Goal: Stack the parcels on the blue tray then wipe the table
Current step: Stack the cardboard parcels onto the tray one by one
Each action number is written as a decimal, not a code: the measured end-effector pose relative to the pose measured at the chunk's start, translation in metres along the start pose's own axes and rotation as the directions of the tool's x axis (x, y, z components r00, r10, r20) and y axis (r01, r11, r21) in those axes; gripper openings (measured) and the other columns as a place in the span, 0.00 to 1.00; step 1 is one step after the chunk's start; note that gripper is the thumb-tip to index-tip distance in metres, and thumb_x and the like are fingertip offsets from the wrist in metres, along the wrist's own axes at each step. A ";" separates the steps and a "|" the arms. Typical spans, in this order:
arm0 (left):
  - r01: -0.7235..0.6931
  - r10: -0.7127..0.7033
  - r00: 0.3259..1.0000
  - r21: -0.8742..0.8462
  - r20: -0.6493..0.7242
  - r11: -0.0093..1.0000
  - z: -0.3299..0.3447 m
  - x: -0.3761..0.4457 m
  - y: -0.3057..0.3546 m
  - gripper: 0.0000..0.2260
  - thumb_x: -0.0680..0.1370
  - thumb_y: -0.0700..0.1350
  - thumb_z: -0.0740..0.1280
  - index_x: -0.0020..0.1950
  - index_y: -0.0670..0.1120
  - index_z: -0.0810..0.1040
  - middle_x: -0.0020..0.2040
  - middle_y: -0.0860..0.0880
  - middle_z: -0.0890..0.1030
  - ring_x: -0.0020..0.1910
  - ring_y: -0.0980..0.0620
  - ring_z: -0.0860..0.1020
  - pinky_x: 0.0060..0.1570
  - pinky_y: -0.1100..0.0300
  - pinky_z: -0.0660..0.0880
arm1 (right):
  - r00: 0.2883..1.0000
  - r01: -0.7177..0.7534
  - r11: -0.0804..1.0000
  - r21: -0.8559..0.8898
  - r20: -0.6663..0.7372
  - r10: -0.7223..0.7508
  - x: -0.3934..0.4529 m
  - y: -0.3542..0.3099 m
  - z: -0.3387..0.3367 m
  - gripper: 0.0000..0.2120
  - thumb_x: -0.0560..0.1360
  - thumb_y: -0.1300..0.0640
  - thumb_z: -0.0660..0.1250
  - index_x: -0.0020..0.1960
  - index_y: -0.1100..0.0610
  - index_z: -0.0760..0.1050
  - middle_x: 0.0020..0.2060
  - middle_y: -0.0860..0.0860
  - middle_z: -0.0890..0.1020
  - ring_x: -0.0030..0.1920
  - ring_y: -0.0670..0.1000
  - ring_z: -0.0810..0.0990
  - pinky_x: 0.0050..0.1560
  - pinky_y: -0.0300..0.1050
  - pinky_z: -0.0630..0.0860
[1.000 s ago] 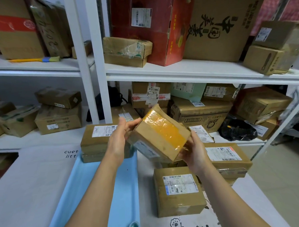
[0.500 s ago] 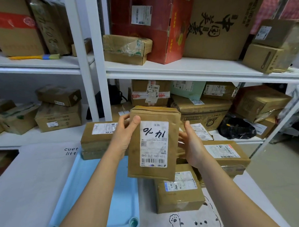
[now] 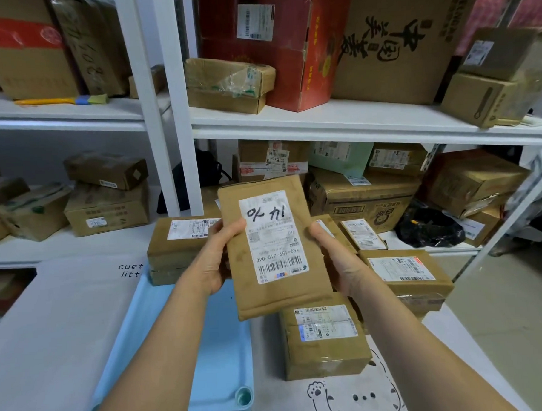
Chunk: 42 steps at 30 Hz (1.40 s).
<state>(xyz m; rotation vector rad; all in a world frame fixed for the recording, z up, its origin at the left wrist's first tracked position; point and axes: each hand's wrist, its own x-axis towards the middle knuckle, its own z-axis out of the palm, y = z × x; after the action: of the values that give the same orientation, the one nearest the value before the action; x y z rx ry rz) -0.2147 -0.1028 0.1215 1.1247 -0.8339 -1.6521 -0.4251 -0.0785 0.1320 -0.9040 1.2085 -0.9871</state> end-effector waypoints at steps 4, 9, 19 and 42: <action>0.056 -0.070 0.996 -0.211 -0.058 0.976 -0.005 0.000 -0.003 0.19 0.72 0.62 0.67 0.54 0.51 0.81 0.52 0.45 0.84 0.55 0.41 0.80 0.58 0.40 0.73 | 0.995 -0.003 0.934 0.357 -0.094 0.039 0.007 0.006 -0.006 0.34 0.72 0.30 0.55 0.63 0.55 0.73 0.61 0.56 0.78 0.62 0.58 0.76 0.65 0.60 0.70; 0.114 -0.183 0.971 -0.377 -0.151 0.919 -0.008 0.000 -0.011 0.28 0.68 0.68 0.66 0.62 0.53 0.74 0.58 0.42 0.79 0.57 0.36 0.75 0.54 0.27 0.68 | 0.998 -0.029 0.876 0.482 -0.032 0.050 0.010 0.018 0.009 0.33 0.75 0.31 0.52 0.67 0.55 0.70 0.60 0.59 0.79 0.59 0.60 0.79 0.58 0.61 0.75; 0.030 -0.179 0.953 -0.509 -0.246 0.860 0.003 -0.013 -0.027 0.40 0.62 0.62 0.75 0.69 0.53 0.64 0.65 0.42 0.72 0.62 0.36 0.71 0.56 0.26 0.65 | 0.994 -0.099 0.993 0.064 -0.038 0.102 0.013 0.021 0.044 0.37 0.61 0.41 0.76 0.66 0.43 0.66 0.59 0.52 0.77 0.58 0.57 0.75 0.51 0.60 0.76; -0.013 -0.122 0.713 -0.188 -0.691 0.982 -0.140 -0.054 -0.063 0.11 0.68 0.51 0.66 0.43 0.45 0.81 0.49 0.43 0.83 0.47 0.43 0.80 0.45 0.51 0.77 | 0.927 -0.368 0.929 0.028 -0.063 0.369 0.020 0.099 0.126 0.06 0.75 0.49 0.64 0.44 0.52 0.74 0.40 0.52 0.78 0.42 0.50 0.74 0.53 0.49 0.70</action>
<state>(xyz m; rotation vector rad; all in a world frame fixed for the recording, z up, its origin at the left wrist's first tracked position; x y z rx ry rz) -0.0964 -0.0348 0.0332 1.5066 -0.1448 -1.1485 -0.2865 -0.0609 0.0501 -0.6034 1.3662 -0.7250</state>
